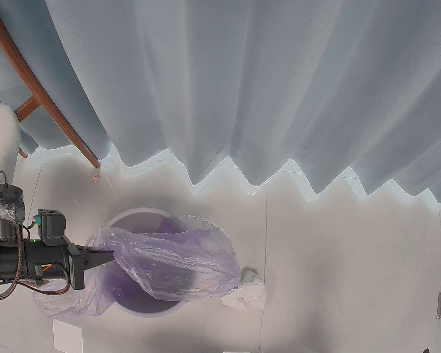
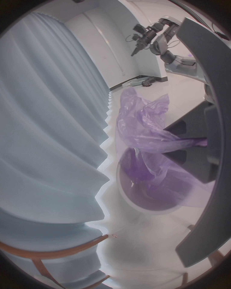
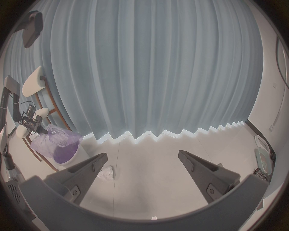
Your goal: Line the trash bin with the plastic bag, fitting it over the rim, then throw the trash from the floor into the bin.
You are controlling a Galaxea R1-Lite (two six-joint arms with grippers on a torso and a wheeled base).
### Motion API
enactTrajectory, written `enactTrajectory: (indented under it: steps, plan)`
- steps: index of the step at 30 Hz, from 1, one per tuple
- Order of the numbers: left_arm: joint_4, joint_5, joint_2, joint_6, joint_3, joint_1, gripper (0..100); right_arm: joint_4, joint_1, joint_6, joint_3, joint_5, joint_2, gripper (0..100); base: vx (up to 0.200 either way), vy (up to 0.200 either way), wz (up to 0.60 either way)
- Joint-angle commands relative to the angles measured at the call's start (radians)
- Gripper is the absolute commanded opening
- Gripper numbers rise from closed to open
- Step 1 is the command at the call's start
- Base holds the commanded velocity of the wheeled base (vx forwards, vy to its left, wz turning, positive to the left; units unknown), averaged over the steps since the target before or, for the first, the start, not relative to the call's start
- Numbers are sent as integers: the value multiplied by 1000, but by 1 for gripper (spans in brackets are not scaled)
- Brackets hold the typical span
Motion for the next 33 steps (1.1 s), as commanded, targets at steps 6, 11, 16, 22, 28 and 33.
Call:
enactTrajectory:
  steps: [6, 11, 16, 22, 28, 33]
  plan:
    - [-36, 94, 56, 73, 18, -66, 0, 1, 0, 2, 18, 2, -18, 100, 0, 0, 0]
    - [-102, 102, 56, 63, 12, -55, 0, 0, 0, 0, 18, 6, -18, 100, 0, 0, 0]
    - [-232, 100, 65, 13, -2, -53, 0, 0, 2, 11, 18, 8, -18, 100, 0, 0, 0]
    - [-275, 96, 70, -21, 10, -57, 0, 0, 2, 31, 18, 3, -18, 100, 0, 0, 0]
    - [-274, 103, 67, -19, 38, -66, 0, -3, 2, 35, 18, -3, -18, 100, 0, 0, 0]
    - [-277, 100, 67, -18, 36, -69, 0, -6, 2, 51, 18, -4, -18, 100, 0, 0, 0]
